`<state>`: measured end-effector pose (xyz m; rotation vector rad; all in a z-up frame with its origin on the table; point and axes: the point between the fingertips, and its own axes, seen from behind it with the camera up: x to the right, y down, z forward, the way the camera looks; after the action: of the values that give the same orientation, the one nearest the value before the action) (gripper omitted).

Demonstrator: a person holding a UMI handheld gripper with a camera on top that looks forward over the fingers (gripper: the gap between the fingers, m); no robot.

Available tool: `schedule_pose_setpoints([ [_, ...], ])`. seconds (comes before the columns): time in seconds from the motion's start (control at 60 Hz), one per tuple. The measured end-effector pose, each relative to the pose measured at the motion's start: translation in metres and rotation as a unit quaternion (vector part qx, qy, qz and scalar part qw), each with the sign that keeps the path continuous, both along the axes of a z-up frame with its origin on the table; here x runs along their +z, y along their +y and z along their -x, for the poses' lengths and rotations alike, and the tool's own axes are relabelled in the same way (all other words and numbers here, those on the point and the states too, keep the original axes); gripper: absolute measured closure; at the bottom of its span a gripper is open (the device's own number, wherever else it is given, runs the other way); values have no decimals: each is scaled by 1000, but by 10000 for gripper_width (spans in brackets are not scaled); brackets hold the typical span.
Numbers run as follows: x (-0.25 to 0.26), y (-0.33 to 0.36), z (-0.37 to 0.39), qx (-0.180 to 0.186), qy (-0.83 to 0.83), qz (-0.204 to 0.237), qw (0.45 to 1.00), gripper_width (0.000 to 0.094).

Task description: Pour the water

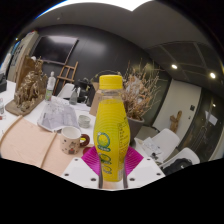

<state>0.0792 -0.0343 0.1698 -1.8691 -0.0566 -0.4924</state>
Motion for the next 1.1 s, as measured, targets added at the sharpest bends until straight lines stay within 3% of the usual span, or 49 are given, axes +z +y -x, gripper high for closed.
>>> schedule_pose_setpoints([
  [0.233,34,90,-48,11,-272,37,961,664],
  [0.6,9,179,-37,96,-634,78,763,664],
  [0.767,-6,192,-37,113,-677,94,721,664],
  [0.917,-1,191,-32,115,-636,82,758,662],
  [1.05,14,181,-28,100,-483,54,868,662],
  [1.1,20,179,-22,110,-396,38,911,661],
])
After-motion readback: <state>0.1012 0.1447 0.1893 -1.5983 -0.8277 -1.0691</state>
